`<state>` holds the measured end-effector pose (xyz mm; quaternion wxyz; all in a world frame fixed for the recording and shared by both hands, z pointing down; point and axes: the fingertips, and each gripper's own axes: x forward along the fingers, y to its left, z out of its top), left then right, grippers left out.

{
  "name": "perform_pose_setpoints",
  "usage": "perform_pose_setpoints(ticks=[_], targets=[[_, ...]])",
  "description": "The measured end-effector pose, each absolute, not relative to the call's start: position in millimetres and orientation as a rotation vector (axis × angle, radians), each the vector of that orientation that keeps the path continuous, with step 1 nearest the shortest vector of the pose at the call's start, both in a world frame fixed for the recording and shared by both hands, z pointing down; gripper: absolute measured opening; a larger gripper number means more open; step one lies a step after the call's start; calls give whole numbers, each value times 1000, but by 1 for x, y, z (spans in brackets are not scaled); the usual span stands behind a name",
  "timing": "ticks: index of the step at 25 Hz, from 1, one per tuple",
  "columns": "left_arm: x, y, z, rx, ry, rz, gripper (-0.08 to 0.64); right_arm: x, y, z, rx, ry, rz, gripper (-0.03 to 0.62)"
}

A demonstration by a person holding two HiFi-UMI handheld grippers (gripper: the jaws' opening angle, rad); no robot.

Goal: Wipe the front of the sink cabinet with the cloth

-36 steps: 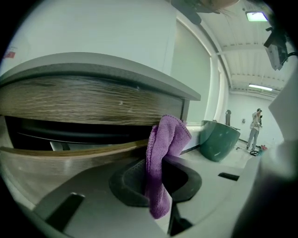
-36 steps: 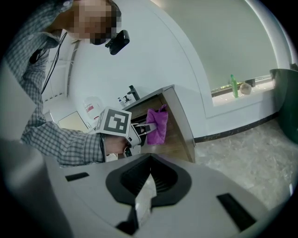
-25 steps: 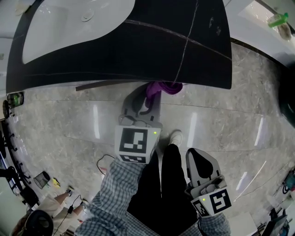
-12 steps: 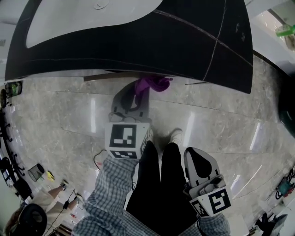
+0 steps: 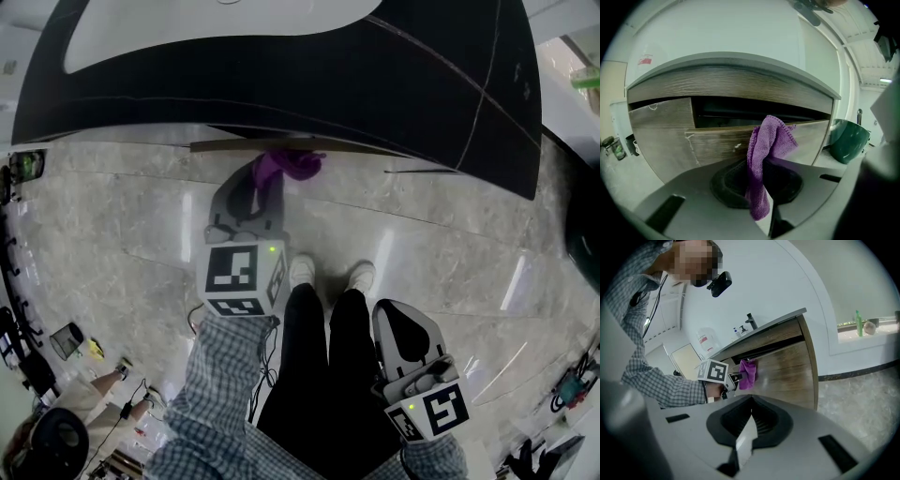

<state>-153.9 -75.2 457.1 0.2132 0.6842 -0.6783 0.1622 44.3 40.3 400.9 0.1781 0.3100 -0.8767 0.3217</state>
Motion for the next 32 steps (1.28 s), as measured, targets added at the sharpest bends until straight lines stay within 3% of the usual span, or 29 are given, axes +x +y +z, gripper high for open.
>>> perform_pose_setpoints(ticks=[20, 32], targets=[[-280, -12, 479, 1465, -2172, 402, 54, 15, 47, 402, 780, -2487, 843, 17], [-270, -5, 517, 1279, -2224, 372, 54, 42, 46, 412, 861, -2461, 915, 17]])
